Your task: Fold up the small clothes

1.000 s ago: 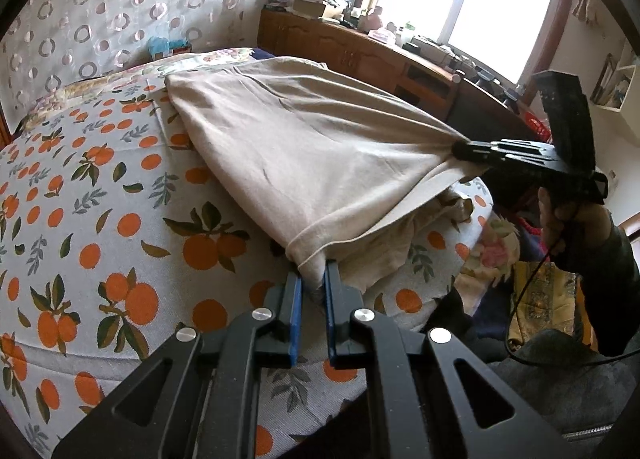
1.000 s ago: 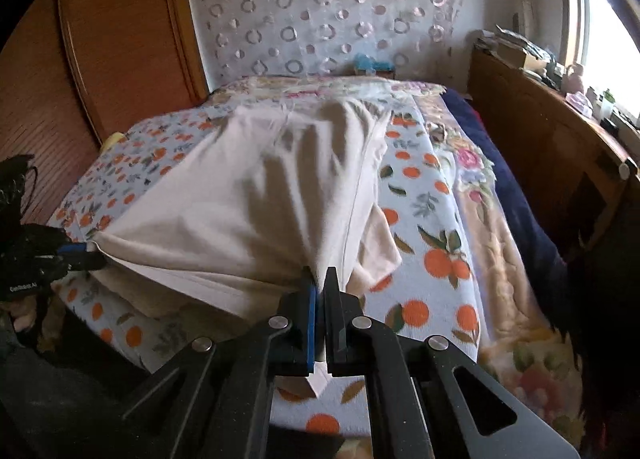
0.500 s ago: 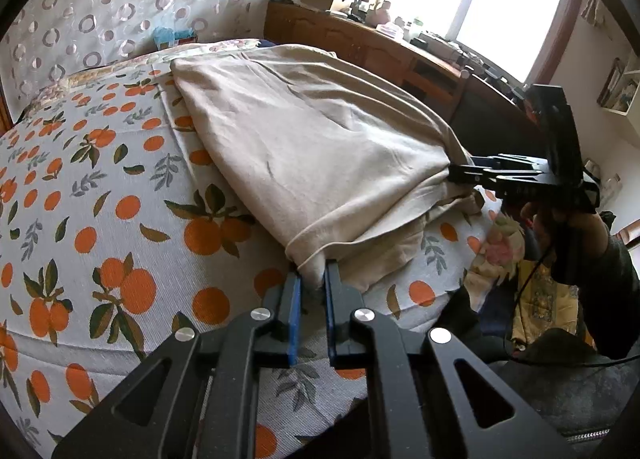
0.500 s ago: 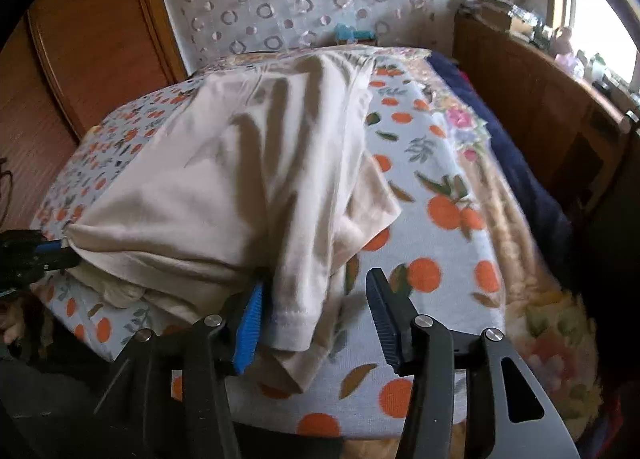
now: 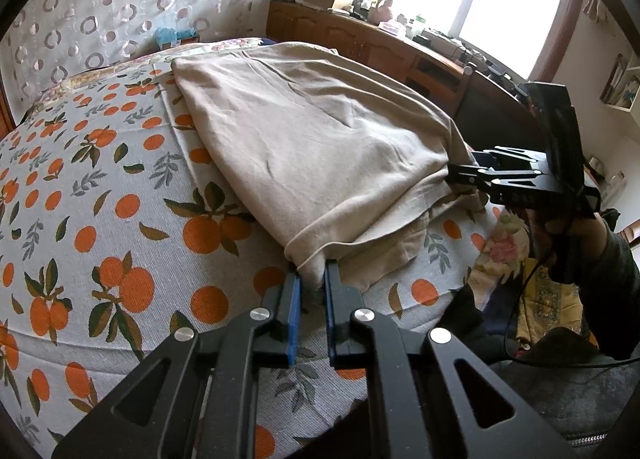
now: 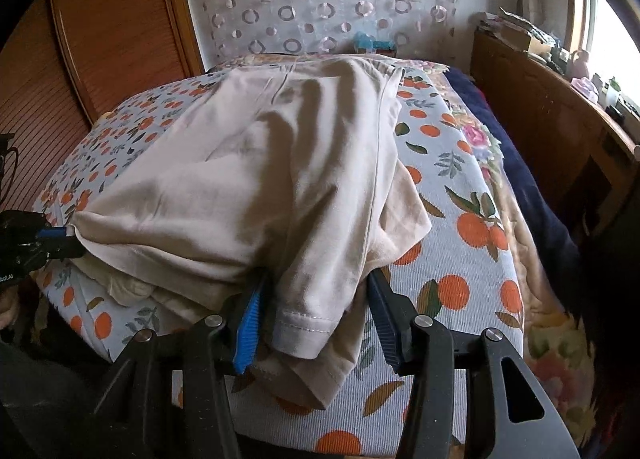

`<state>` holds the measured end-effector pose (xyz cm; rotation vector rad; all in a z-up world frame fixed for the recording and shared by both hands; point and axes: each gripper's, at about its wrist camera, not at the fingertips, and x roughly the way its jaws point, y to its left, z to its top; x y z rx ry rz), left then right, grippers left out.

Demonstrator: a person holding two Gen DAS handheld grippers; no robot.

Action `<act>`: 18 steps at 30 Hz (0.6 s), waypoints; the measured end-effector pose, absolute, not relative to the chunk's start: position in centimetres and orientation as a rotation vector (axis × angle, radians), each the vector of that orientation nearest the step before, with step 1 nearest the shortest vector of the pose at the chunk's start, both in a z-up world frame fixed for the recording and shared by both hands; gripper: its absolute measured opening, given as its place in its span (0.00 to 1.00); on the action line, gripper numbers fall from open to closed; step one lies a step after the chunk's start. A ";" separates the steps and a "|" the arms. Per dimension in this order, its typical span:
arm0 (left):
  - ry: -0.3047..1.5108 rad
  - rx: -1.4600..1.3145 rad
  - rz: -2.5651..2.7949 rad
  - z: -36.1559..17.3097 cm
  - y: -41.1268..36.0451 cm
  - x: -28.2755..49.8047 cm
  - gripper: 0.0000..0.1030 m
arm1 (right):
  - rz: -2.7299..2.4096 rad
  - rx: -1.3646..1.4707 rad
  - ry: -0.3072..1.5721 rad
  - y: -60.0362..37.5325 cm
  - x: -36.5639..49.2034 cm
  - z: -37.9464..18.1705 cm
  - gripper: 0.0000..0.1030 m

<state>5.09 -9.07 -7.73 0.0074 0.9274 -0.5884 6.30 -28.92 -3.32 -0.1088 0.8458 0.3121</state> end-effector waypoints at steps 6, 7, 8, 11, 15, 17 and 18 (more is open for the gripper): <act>0.931 -0.001 -0.588 -8.0 -9.1 5.0 0.10 | 0.335 -0.130 0.862 -28.1 6.2 -3.1 0.33; 0.931 -0.002 -0.588 -8.1 -9.1 5.0 0.10 | 0.345 -0.126 0.863 -28.2 6.1 -3.0 0.26; 0.932 -0.005 -0.591 -8.2 -9.1 5.1 0.10 | 0.364 -0.125 0.865 -28.1 6.1 -3.0 0.22; 0.909 -0.015 -0.602 -7.9 -8.9 5.1 0.10 | 0.400 -0.105 0.861 -28.4 6.2 -3.0 0.12; 0.821 -0.052 -0.603 -5.0 -8.2 5.7 0.09 | 0.435 -0.033 0.794 -29.8 6.2 -1.5 0.10; 0.786 -0.057 -0.594 -3.6 -8.0 6.6 0.09 | 0.439 -0.024 0.748 -30.1 6.6 -0.1 0.09; 0.767 -0.054 -0.589 -2.9 -8.0 7.2 0.09 | 0.444 -0.027 0.727 -30.2 6.9 0.8 0.09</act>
